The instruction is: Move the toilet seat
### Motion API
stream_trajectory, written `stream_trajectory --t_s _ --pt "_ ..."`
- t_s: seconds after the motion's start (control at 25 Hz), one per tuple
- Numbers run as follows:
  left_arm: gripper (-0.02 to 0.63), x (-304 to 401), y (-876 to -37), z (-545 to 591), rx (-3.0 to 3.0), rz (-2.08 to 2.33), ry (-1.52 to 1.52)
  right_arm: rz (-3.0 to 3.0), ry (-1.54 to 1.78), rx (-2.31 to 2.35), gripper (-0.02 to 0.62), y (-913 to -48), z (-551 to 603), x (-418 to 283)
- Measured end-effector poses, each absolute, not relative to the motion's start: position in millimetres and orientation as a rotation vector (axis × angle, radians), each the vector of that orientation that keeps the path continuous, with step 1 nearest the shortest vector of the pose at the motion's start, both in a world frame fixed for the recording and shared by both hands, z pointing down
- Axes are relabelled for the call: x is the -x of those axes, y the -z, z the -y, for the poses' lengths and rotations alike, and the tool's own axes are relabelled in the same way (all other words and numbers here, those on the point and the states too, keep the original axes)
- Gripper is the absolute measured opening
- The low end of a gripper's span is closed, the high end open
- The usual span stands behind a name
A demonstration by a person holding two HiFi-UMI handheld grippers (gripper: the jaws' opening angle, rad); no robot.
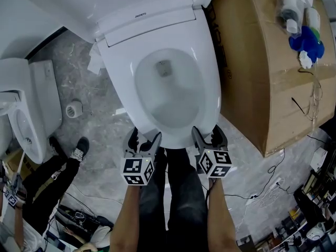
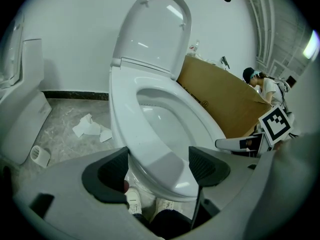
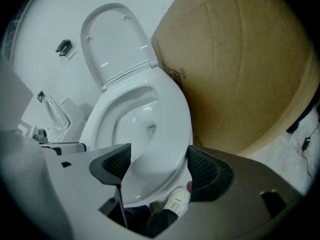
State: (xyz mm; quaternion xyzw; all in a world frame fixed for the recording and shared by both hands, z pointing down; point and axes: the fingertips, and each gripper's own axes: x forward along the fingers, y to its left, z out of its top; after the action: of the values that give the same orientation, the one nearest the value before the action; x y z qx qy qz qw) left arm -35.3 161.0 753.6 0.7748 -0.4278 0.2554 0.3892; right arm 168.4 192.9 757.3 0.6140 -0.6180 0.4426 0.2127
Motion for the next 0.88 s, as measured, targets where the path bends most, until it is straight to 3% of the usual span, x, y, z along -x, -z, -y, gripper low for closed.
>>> stream_trajectory --t_s 0.88 --pt "0.367 37.5 -694.7 -156.5 -2.013 1.117 -0.563 1.817 -1.227 -1.793 0.334 -684.6 -188.0 -170.3"
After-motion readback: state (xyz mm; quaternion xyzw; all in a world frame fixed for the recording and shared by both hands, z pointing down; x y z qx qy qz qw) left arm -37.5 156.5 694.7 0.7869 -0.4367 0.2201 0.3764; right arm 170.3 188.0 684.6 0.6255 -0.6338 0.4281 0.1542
